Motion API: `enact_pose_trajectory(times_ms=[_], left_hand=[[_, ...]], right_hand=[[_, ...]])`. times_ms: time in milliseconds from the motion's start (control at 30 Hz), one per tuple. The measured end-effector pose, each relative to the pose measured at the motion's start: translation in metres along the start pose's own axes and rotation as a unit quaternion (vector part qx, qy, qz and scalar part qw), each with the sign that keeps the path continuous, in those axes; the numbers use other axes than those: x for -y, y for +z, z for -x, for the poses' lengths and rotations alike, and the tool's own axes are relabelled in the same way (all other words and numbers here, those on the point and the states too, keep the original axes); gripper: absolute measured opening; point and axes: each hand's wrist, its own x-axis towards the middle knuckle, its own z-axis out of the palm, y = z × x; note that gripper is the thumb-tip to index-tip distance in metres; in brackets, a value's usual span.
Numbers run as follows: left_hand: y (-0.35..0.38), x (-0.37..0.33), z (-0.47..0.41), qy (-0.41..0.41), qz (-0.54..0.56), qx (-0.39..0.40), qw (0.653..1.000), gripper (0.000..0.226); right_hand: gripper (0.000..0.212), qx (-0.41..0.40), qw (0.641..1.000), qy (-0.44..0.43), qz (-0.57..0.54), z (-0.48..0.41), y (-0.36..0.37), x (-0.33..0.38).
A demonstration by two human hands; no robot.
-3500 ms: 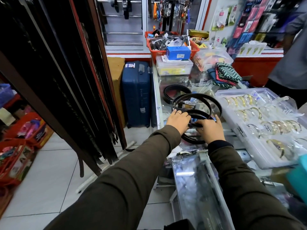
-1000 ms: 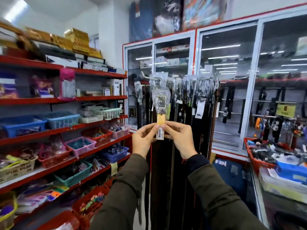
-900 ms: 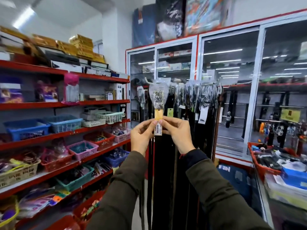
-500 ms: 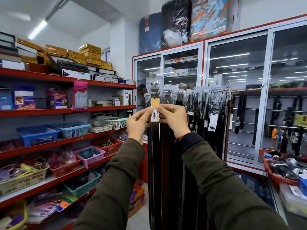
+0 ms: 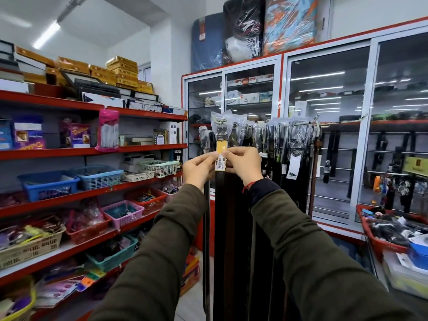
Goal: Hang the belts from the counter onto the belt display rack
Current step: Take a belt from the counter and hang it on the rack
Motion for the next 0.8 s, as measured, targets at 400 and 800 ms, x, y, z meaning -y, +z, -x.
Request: enact_pose_trajectory(times_ms=[400, 800], left_hand=[[0.008, 0.055, 0.036, 0.278, -0.400, -0.073, 0.870, 0.046], [0.029, 0.163, 0.140, 0.330, -0.491, 0.098, 0.800, 0.050]], right_hand=[[0.040, -0.097, 0.925, -0.216, 0.295, 0.058, -0.037, -0.068], [0.055, -0.135, 0.816, -0.150, 0.541, 0.164, -0.153, -0.136]])
